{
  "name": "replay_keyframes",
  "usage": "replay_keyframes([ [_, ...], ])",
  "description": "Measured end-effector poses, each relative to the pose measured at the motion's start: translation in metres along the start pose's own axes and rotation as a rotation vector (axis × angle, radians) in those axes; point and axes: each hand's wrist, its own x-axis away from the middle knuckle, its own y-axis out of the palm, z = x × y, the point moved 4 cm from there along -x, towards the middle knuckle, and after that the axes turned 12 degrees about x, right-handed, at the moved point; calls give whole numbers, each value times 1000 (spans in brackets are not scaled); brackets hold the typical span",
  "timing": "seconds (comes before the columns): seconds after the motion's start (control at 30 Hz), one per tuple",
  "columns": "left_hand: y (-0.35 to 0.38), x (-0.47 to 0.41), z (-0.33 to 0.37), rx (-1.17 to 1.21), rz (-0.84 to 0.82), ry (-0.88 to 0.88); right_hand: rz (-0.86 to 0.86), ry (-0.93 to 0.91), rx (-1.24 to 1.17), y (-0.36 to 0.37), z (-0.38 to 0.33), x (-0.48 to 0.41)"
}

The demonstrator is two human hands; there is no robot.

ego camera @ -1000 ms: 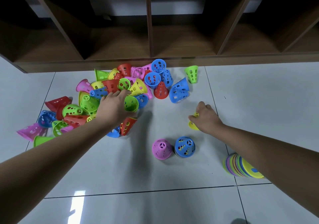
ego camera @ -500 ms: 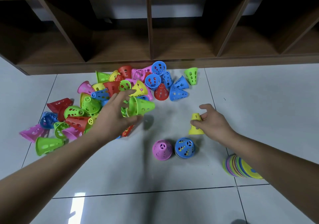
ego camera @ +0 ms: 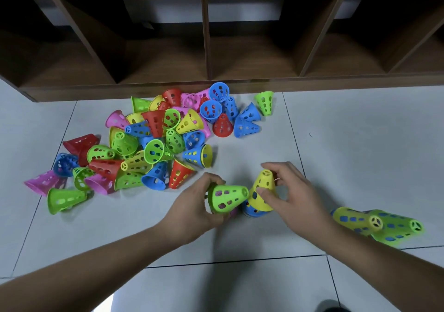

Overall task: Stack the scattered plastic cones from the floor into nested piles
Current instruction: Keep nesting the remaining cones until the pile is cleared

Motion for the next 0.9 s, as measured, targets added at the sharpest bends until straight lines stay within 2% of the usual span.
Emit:
replay_keyframes([
  [0.27, 10, 2, -25, -167, -100, -30, -151, -94, 130, 17, 8, 9],
  [0.5, -5, -5, -17, -150, -94, -1, -92, -66, 121, 11, 7, -10],
  [0.63, -29, -17, -18, -184, 9, 33, -69, -88, 163, 14, 14, -51],
  [0.73, -52, -28, -28, -311, 96, 89, -93, -96, 292, 20, 26, -89],
  [0.9, -85, -40, -47, -564, 220, 70, -163, -45, 451, 25, 35, -144],
])
